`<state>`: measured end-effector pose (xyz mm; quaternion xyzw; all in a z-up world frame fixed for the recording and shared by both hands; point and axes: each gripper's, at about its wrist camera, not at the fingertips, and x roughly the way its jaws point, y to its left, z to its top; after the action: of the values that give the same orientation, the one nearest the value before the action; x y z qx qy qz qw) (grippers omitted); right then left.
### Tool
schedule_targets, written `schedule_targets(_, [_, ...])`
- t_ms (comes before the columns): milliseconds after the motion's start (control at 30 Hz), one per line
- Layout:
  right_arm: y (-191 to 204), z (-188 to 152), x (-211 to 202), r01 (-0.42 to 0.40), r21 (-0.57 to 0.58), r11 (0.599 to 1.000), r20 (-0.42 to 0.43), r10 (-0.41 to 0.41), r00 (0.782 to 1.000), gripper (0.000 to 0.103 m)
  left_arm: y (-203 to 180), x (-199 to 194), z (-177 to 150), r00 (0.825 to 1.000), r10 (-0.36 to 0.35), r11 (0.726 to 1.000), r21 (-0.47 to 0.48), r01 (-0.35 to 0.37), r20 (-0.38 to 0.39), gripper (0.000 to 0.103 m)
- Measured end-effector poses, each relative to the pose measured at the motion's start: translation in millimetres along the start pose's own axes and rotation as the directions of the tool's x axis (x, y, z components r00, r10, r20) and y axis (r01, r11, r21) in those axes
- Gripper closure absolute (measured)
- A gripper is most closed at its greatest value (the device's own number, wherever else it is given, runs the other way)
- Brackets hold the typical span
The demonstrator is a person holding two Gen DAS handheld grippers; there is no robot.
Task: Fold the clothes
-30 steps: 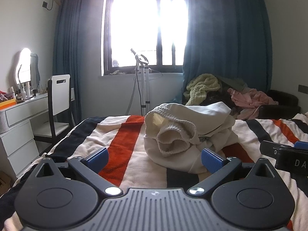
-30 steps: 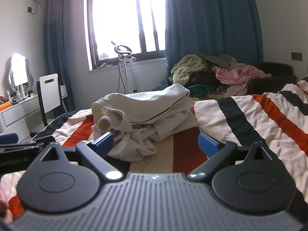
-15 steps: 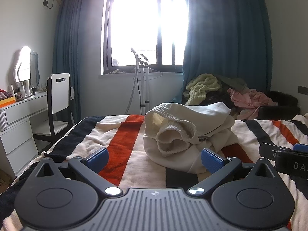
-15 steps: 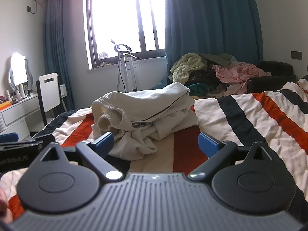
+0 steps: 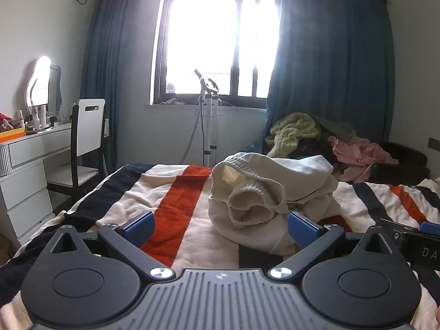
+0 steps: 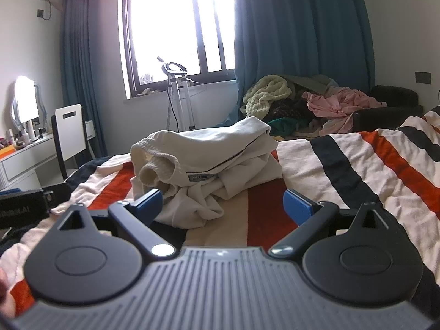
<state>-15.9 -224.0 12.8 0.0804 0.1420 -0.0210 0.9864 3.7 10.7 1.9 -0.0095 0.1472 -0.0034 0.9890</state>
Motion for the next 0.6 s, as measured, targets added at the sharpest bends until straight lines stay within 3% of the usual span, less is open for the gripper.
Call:
schedule_targets(467, [0,6,-5,-0.072,0.052,0.996,0.022,0.071,0.997,0.007,-1,-5,1,1.0,0.007,1.0,0.017,-0.007,0.029,0.0])
schedule_targets(533, [-4,12,0,-0.135,0.091,0.987,0.004,0.135,0.991,0.007,0,-9,3,0.999,0.01,1.0,0.016,-0.01,0.053,0.0])
schedule_targets(600, [-13,25,9,-0.255,0.174,0.951,-0.013,0.262,0.965,0.007,4,-11,4,0.998,0.003,1.0,0.013,-0.003,0.063,0.0])
